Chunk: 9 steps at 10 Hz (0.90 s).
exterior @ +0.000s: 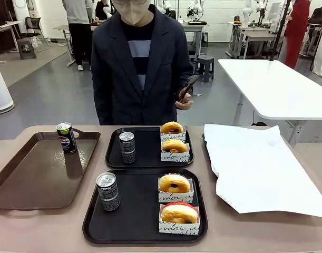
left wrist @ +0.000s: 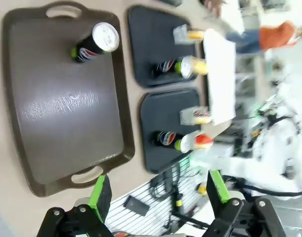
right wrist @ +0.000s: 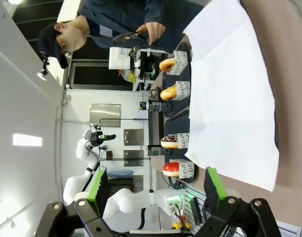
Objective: Set up donuts and drinks on trays.
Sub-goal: Pick up one Pepsi coke from the Handle tray and place it on the Flat Tray without a Pepsi coke.
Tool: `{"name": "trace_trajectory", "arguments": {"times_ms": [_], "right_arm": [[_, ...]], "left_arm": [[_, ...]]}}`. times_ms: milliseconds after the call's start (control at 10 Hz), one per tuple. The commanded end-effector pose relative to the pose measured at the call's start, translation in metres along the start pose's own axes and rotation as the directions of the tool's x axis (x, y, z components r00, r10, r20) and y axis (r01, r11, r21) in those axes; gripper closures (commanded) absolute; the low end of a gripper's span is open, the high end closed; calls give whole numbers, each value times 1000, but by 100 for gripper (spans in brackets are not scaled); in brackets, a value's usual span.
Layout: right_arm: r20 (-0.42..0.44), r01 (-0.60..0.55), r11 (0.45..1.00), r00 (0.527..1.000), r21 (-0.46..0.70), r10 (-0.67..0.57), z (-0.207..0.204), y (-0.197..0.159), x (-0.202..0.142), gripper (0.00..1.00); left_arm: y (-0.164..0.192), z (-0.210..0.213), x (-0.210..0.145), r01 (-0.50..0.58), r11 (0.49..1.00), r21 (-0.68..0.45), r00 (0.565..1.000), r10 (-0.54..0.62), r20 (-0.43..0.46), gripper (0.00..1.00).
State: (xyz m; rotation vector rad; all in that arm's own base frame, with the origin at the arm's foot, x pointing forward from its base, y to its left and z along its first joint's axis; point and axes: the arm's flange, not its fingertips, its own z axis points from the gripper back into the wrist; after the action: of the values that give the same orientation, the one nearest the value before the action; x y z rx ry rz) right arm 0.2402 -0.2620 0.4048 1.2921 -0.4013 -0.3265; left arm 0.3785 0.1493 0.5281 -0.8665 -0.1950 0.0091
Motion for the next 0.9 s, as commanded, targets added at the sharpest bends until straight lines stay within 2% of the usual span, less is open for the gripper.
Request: {"name": "trace_trajectory", "arguments": {"times_ms": [0, 200, 300, 400, 600, 700, 800], "right_arm": [[17, -19, 999, 1000, 27, 19, -1, 1, 2, 0], [17, -19, 999, 1000, 27, 19, -1, 1, 2, 0], [17, -19, 999, 1000, 27, 19, -1, 1, 2, 0], [17, -19, 999, 1000, 27, 19, -1, 1, 2, 0], [17, -19, 999, 1000, 27, 19, -1, 1, 2, 0], [17, -19, 999, 1000, 27, 19, -1, 1, 2, 0], [17, -19, 999, 1000, 27, 19, -1, 1, 2, 0]], "left_arm": [[58, 19, 23, -5, 991, -133, 999, 9, 31, 0], [119, 38, 5, -10, 970, -244, 997, 29, 74, 0], [143, 46, 9, -29, 959, -282, 998, 45, 50, 0], [172, 47, -5, -62, 948, -312, 998, 69, 13, 0], [191, 46, -1, -131, 933, -334, 991, 114, -69, 0], [186, 49, 0, -145, 939, -311, 989, 133, -60, 0], [189, 33, -15, -120, 933, -339, 993, 117, -29, 0]]}}
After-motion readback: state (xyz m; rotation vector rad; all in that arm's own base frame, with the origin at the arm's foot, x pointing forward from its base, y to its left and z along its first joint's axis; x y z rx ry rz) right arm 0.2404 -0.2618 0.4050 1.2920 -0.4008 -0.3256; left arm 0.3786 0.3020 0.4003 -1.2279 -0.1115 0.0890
